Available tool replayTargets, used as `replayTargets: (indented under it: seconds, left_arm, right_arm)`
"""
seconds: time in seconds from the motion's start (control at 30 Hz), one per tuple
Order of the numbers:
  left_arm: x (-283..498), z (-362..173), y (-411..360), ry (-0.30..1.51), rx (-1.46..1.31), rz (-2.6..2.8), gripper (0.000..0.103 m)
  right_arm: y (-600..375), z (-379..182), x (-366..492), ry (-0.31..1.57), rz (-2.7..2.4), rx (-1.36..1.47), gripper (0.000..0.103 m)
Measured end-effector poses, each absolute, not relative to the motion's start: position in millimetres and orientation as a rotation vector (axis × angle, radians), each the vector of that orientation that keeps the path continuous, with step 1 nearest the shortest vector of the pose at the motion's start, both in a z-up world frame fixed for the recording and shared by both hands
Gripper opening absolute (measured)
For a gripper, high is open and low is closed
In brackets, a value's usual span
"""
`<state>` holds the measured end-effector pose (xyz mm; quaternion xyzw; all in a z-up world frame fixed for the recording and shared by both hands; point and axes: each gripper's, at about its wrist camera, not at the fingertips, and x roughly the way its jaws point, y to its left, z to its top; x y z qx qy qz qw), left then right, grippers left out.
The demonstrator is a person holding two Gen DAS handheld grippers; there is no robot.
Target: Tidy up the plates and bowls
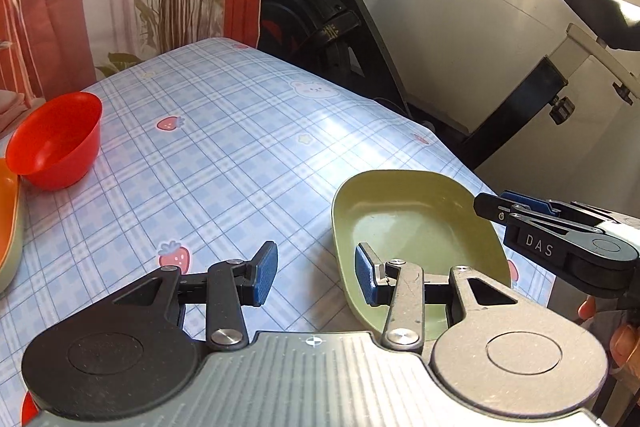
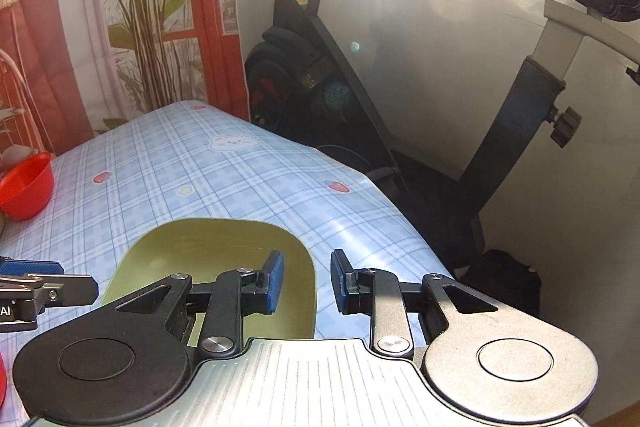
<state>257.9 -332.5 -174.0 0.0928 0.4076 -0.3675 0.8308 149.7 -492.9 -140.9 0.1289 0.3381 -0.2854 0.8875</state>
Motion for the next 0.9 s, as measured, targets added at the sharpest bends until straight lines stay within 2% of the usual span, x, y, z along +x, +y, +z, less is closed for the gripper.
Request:
replayTargets:
  seconds: [0.4,0.43,0.47,0.53,0.9]
  left_arm:
    - [258,-198,-339,0.948,0.178,-0.843,0.044]
    - [257,-198,-340,0.954,0.182,-0.856,0.042]
    - [255,-199,-341,0.96,0.186,-0.868,0.031]
    - [252,-201,-342,0.969,0.199,-0.882,0.017]
    - [251,-171,-316,0.904,0.185,-0.845,0.016]
  right_arm:
    - [-484,-158,143,0.793,-0.567,0.302,0.014]
    - [-484,-159,143,0.799,-0.564,0.308,0.013]
    - [-484,-159,142,0.802,-0.561,0.314,0.013]
    - [-482,-159,142,0.802,-0.564,0.311,0.009]
    - [-463,-134,151,0.771,-0.525,0.26,0.008]
